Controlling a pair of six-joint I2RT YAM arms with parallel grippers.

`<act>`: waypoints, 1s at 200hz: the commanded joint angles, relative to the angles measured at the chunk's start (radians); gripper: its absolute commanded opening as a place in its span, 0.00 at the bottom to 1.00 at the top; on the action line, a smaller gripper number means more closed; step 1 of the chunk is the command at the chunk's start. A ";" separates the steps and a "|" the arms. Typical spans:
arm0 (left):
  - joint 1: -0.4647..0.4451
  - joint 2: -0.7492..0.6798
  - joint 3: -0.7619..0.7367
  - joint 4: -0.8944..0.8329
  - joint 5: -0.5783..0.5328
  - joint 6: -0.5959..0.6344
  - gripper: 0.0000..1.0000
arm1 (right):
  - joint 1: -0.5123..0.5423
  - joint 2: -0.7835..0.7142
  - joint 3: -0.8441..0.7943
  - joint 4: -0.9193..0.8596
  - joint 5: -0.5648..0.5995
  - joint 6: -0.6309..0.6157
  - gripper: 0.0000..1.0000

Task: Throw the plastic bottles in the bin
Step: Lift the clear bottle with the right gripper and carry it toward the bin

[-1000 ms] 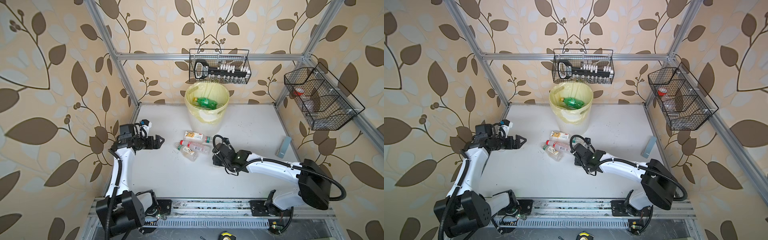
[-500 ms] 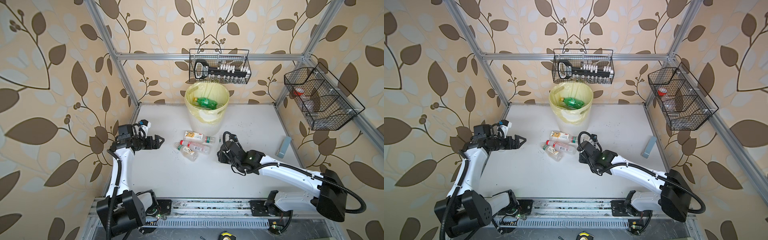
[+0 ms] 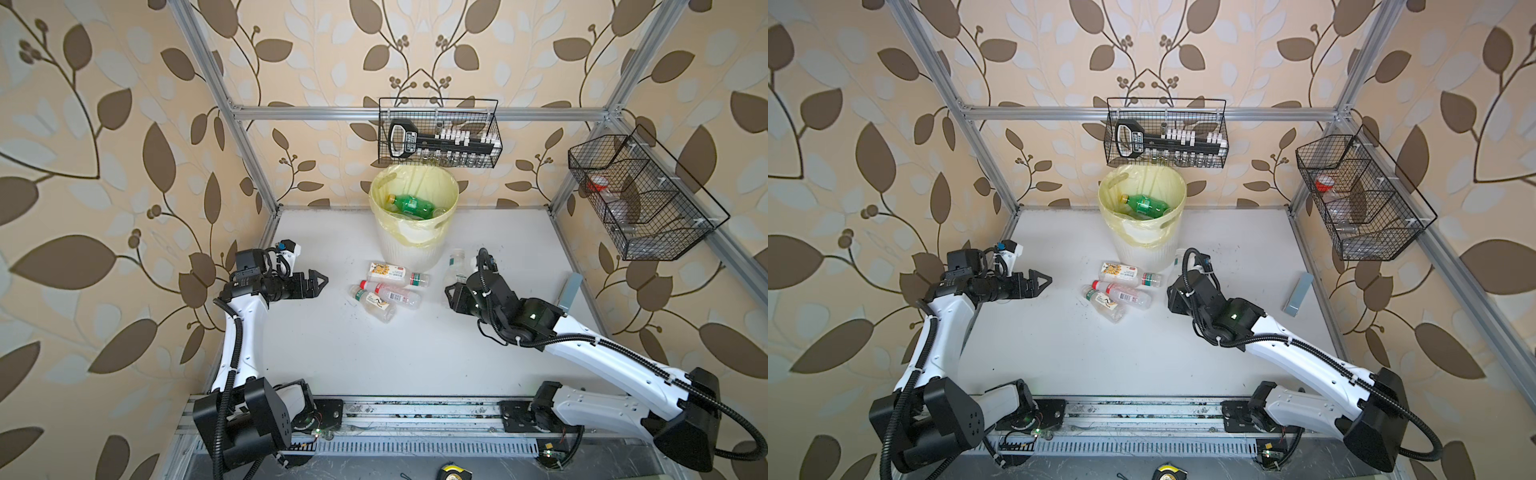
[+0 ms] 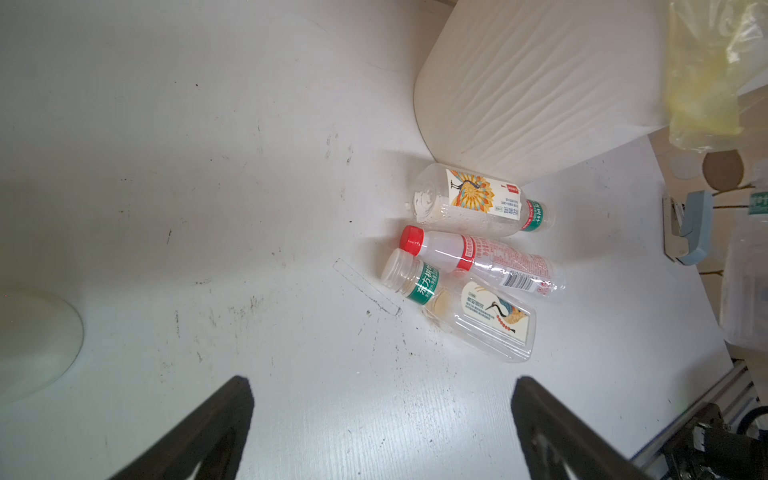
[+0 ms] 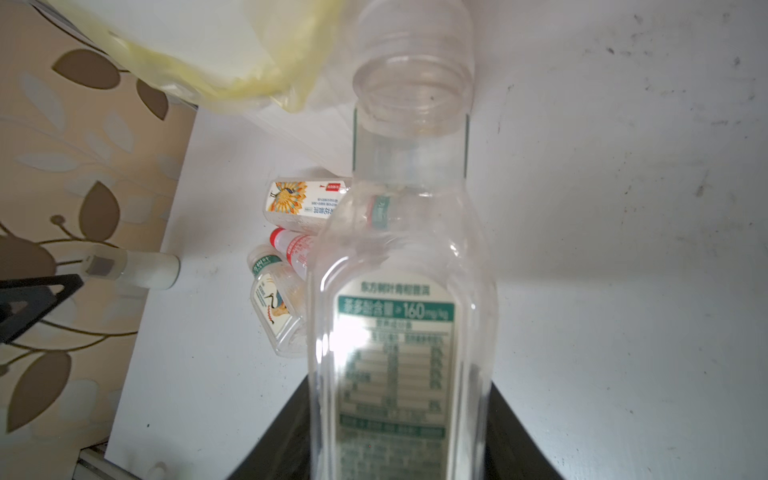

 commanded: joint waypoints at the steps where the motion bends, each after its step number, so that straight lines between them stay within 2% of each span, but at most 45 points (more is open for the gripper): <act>1: 0.010 -0.002 0.023 -0.013 0.041 0.010 0.99 | -0.014 -0.042 0.066 -0.014 0.001 -0.049 0.46; 88: 0.017 -0.004 0.027 -0.019 0.036 0.011 0.99 | -0.054 -0.044 0.219 0.010 -0.056 -0.123 0.46; 170: 0.022 0.002 0.029 -0.022 0.042 0.011 0.99 | -0.086 0.058 0.495 -0.024 -0.106 -0.191 0.46; 200: 0.024 0.003 0.027 -0.019 0.042 0.012 0.99 | -0.089 0.038 0.470 -0.011 -0.094 -0.186 0.46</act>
